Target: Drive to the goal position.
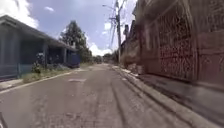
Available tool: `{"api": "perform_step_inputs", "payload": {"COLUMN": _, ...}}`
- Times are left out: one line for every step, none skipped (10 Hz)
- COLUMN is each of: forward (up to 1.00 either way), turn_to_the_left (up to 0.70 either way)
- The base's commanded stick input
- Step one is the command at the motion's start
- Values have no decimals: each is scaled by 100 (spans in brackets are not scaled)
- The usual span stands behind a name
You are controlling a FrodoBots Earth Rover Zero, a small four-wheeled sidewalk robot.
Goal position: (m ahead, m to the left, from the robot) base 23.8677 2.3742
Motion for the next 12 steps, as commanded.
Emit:
{"api": "perform_step_inputs", "payload": {"forward": 70, "turn_to_the_left": 0}}
{"api": "perform_step_inputs", "payload": {"forward": 70, "turn_to_the_left": 0}}
{"api": "perform_step_inputs", "payload": {"forward": 70, "turn_to_the_left": 0}}
{"api": "perform_step_inputs", "payload": {"forward": 70, "turn_to_the_left": 0}}
{"api": "perform_step_inputs", "payload": {"forward": 70, "turn_to_the_left": 0}}
{"api": "perform_step_inputs", "payload": {"forward": 70, "turn_to_the_left": 0}}
{"api": "perform_step_inputs", "payload": {"forward": 70, "turn_to_the_left": 0}}
{"api": "perform_step_inputs", "payload": {"forward": 70, "turn_to_the_left": 0}}
{"api": "perform_step_inputs", "payload": {"forward": 70, "turn_to_the_left": 0}}
{"api": "perform_step_inputs", "payload": {"forward": 70, "turn_to_the_left": 0}}
{"api": "perform_step_inputs", "payload": {"forward": 70, "turn_to_the_left": 0}}
{"api": "perform_step_inputs", "payload": {"forward": 70, "turn_to_the_left": 0}}
